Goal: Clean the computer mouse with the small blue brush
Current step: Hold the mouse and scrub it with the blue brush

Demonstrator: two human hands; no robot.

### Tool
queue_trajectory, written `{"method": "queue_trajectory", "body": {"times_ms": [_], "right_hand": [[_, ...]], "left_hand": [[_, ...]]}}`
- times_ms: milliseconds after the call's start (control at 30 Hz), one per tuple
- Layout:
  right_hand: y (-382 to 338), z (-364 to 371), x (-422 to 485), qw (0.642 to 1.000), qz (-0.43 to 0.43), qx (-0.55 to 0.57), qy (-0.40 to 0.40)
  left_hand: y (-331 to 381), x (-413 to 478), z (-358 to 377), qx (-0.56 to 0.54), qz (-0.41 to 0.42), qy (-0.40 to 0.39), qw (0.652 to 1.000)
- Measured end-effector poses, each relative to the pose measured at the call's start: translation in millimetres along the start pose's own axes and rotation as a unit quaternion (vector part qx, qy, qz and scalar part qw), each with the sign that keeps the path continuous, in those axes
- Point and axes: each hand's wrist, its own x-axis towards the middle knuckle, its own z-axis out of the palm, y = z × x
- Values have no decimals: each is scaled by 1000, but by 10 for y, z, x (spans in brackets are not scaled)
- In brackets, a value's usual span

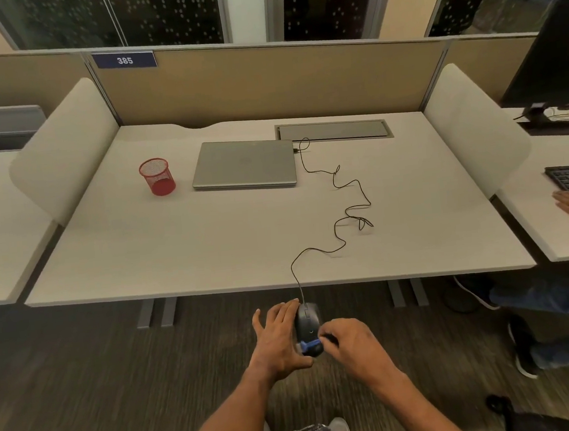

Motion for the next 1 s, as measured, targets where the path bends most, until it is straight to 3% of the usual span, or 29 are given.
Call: {"method": "queue_trajectory", "body": {"times_ms": [67,233,467,533,633,800,1000], "right_hand": [[-35,-35,17,1000,0,-9,8],[-104,-181,74,990,17,76,117],[-96,-274,1,995,52,-32,-76],[-73,-304,-61,997,57,-52,-18],[-52,-322,-154,993,26,7,112],[-79,-160,-160,998,14,37,57],[29,-110,-279,984,42,30,171]], "left_hand": [[-8,-3,0,4,0,-1,1000],[-2,-6,6,-1,-8,2,1000],[-27,-10,-13,-25,-12,13,1000],[-37,-12,-25,-29,-8,16,999],[-40,-9,-35,-31,-7,14,999],[-4,22,-29,-28,-10,6,1000],[-16,26,-40,-41,-9,11,999]]}}
